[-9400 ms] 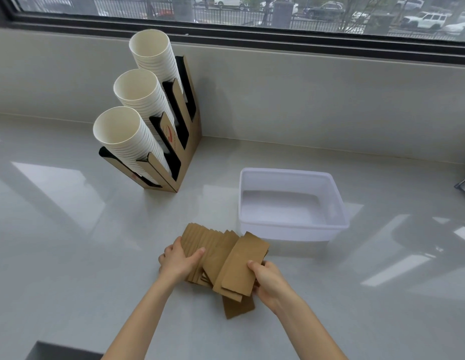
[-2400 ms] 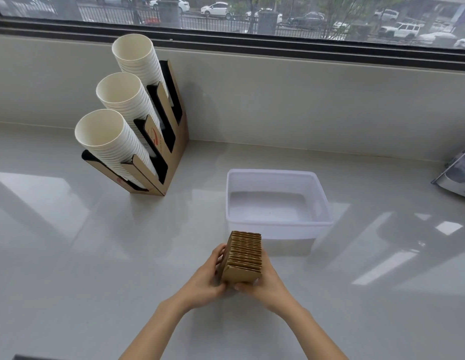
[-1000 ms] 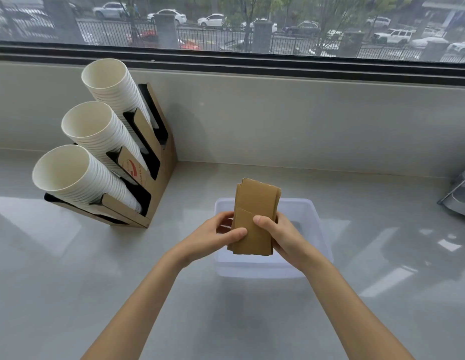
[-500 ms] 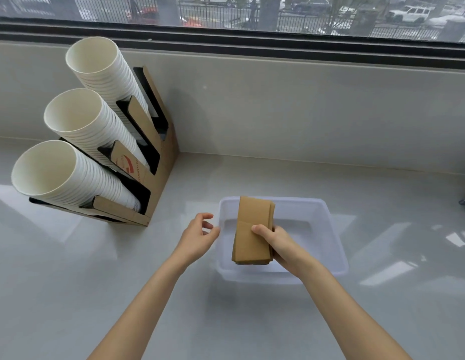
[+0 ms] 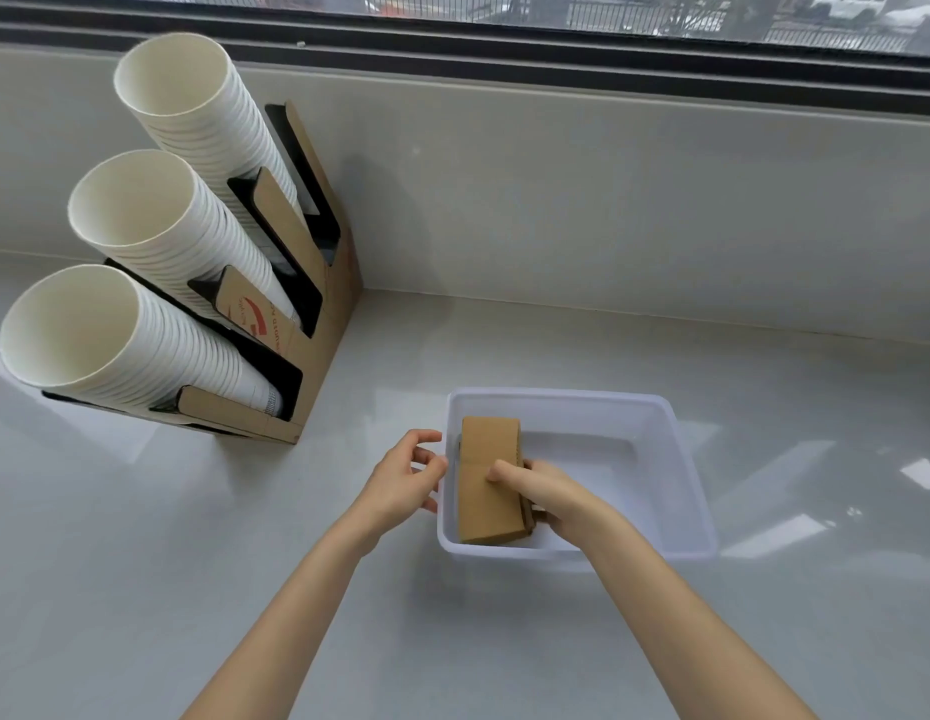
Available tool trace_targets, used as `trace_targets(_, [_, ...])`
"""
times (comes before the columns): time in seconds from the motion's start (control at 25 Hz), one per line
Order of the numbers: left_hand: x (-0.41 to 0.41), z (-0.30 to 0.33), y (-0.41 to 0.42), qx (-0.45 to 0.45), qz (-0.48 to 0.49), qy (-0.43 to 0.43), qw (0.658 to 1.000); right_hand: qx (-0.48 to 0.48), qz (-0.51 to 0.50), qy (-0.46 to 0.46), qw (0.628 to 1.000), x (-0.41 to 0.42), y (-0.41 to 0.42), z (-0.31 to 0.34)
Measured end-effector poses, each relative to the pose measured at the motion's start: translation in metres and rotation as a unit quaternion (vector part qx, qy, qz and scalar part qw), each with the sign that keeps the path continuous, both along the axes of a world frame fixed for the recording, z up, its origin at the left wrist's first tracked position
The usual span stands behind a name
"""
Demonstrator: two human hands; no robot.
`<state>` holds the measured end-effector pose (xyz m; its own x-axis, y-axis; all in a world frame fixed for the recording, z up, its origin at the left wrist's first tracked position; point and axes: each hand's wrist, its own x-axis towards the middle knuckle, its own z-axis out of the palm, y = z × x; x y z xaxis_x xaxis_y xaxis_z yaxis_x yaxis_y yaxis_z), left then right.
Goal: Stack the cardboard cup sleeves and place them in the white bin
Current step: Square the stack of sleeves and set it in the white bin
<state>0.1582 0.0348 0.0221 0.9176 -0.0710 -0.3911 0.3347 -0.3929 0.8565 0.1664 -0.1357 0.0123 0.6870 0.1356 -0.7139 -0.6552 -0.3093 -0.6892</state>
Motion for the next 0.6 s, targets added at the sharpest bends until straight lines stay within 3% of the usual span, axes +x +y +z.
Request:
trace_targets(0.12, [0.000, 0.002, -0.002, 0.006, -0.002, 0.000, 1.000, -0.055, 0.011, -0.002, 0.998, 0.001, 0.006, -0.004])
trace_targets(0.6, [0.001, 0.009, -0.006, 0.014, -0.007, 0.008, 1.000, -0.014, 0.014, -0.003, 1.000, -0.004, 0.011, 0.005])
